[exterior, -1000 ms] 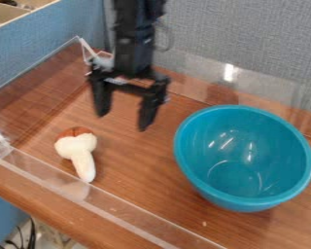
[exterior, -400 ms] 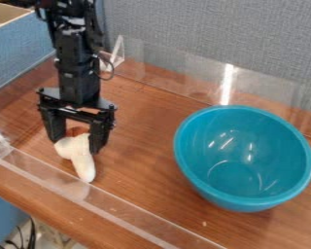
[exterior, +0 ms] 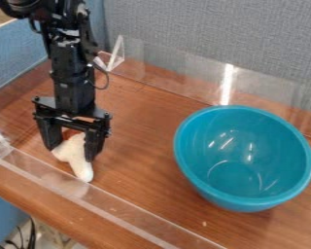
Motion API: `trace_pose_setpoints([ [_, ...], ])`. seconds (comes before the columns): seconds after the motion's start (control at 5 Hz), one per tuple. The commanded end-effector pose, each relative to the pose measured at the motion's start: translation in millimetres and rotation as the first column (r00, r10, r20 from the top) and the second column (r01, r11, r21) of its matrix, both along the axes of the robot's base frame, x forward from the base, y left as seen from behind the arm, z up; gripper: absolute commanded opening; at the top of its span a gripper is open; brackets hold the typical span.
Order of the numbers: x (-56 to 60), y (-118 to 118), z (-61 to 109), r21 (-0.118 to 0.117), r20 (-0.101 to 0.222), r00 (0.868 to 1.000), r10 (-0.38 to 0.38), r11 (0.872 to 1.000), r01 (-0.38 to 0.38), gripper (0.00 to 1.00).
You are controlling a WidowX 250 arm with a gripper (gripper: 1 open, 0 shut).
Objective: Put the mushroom in the blue bowl
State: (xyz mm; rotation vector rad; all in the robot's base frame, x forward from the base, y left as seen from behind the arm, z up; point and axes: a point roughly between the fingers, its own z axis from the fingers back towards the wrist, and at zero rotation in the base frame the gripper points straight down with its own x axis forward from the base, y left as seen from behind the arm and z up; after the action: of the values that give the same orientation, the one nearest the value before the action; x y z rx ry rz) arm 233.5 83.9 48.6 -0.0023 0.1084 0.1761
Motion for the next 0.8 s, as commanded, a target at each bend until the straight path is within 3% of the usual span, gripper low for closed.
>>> trace_pose_setpoints([
  [0.0,0.9,5.6,0.9,0.004,0.022,0.999,0.023,1.000,-0.023,1.00],
  [0.6,0.7,7.6,-12.5,-0.006,0.015,0.999,0.037,0.999,-0.037,1.00],
])
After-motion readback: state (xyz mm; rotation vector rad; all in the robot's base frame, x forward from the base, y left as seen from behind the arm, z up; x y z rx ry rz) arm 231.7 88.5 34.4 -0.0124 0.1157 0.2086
